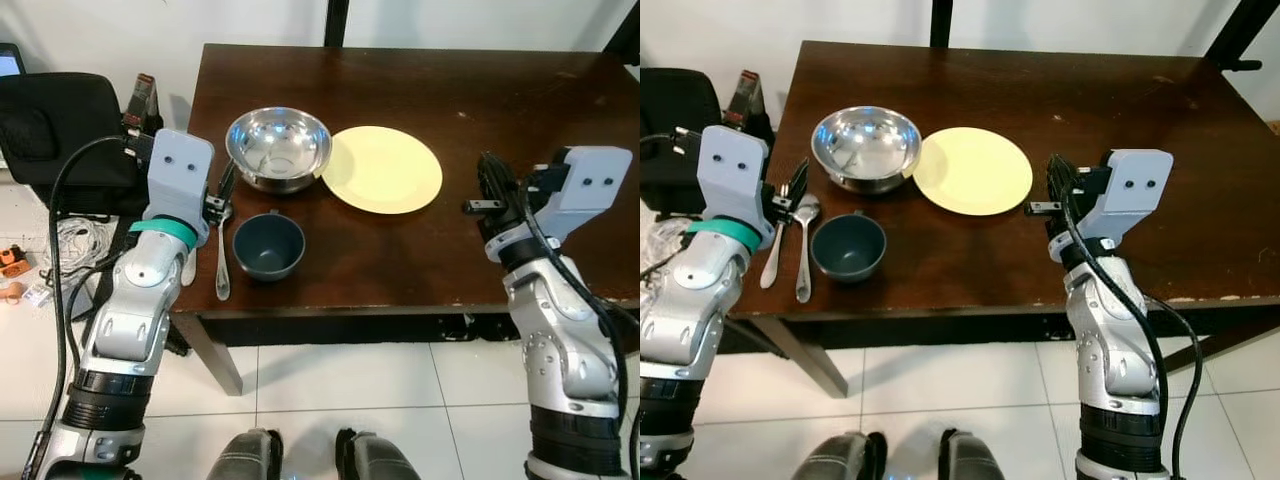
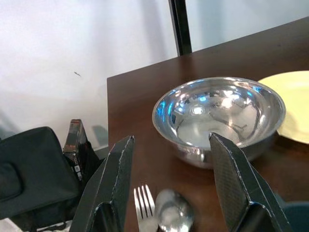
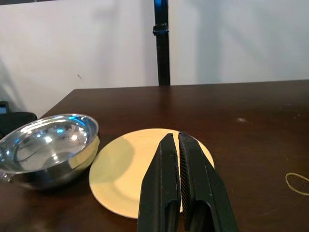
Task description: Setting the table
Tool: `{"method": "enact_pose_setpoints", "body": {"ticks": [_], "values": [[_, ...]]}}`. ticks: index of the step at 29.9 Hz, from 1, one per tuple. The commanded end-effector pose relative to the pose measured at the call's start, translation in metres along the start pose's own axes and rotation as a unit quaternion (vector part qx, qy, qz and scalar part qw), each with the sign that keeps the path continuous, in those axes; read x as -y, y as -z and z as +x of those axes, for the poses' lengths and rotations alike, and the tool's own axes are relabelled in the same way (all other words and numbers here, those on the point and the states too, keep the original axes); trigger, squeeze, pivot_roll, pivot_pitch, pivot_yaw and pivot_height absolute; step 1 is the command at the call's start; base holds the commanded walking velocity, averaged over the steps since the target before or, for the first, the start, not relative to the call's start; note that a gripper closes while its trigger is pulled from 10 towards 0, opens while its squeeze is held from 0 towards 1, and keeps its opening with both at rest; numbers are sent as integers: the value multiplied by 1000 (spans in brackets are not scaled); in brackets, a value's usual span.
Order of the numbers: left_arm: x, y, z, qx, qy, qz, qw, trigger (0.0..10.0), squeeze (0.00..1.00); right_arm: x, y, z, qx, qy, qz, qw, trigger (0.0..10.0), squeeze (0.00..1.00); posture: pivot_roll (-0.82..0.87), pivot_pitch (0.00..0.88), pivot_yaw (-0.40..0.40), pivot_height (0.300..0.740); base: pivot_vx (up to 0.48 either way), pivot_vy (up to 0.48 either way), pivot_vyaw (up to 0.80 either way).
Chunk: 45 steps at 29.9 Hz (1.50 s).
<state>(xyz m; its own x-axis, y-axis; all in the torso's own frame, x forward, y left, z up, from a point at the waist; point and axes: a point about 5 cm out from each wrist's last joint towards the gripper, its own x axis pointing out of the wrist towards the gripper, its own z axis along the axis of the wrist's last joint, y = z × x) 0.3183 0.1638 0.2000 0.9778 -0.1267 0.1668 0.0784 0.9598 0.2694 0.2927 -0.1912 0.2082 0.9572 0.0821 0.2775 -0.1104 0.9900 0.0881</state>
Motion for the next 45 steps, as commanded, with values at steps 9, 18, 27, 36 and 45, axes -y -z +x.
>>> {"method": "enact_pose_setpoints", "body": {"ticks": [9,18,27,36,45], "values": [[0,3,-2,-2,-2,3,1000,10000,0,4,1,0,-1,5,1,1000,10000,0,47,0,30,740,-394,0,0],[-1,3,-2,-3,-3,4,1000,10000,0,3,2,0,-4,8,2,1000,10000,0,47,0,33,740,-363,0,0],[0,4,-1,-7,-5,2,1000,10000,0,8,3,0,-9,25,4,1000,10000,0,48,0,33,740,-35,0,89],[1,5,-2,-9,-3,1,1000,10000,0,11,4,1,-12,32,2,999,10000,0,47,0,34,740,0,0,800],[2,5,-2,-10,-4,2,1000,10000,0,10,3,1,-11,28,2,1000,10000,0,46,0,33,740,0,0,797]]}}
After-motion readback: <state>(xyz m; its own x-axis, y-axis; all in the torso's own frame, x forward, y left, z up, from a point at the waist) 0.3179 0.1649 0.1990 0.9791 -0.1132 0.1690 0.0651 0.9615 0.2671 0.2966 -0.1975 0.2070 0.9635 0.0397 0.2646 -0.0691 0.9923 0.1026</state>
